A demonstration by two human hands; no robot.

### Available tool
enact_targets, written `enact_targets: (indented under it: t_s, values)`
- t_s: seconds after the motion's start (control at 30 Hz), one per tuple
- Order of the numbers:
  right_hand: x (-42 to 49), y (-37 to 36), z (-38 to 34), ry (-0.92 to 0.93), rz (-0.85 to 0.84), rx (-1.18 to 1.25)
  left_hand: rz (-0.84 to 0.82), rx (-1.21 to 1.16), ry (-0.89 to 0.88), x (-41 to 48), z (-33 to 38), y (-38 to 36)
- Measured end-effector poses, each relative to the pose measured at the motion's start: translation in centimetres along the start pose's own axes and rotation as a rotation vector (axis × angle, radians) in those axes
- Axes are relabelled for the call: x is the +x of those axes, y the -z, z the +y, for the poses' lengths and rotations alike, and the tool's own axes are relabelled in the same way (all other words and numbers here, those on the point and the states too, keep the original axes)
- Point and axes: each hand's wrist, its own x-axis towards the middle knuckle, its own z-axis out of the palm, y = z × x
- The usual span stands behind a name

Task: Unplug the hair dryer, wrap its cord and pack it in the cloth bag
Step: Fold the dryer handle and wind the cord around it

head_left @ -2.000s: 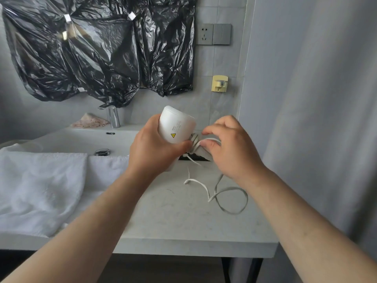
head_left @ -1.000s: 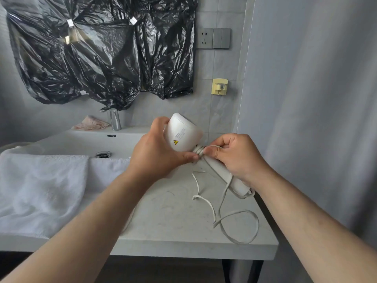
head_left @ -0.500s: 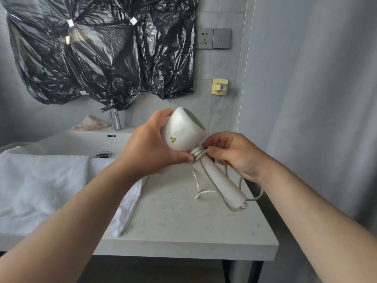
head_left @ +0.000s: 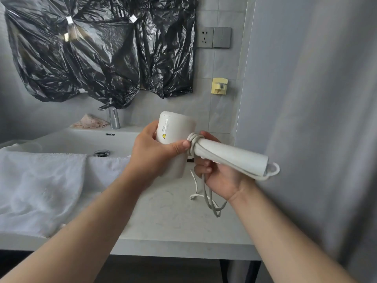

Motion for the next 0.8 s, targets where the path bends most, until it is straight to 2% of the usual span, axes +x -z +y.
enact_targets:
  t_s: [0.07,0.17,0.27,0.4,0.57,0.7,0.8]
  values:
    - [0.2,-0.6,0.6,0.048,0.106,-0.069,0.083,-0.023,0.033,0.0,-0.1,-0.5]
    - [0.2,-1.3,1.6,0.148,0.271,-0.305,0.188,0.008,0.033,0.1,-0.2,-1.0]
    - [-0.1,-1.6,2.0,0.18,0.337,-0.484,0.261,0.052,0.011,0.1,-0.3,-1.2]
    - [-0.8,-2.1,2.0,0.142,0.301,-0.752,0.376,0.128,-0.003,0.6,-0.1,-1.2]
    - [-0.5,-2.0,1.1,0.15,0.284,-1.168,0.422,0.319,-0.024,0.4,1.0,-1.4]
    - [-0.7,-2.3,0.0,0.189,0.167,-1.452,0.419,0.526,-0.066,0.6,1.5,-1.0]
    - [-0.9,-2.4,-1.6,0.271,0.127,-1.708,0.359,0.647,-0.104,0.6,1.1,-0.6]
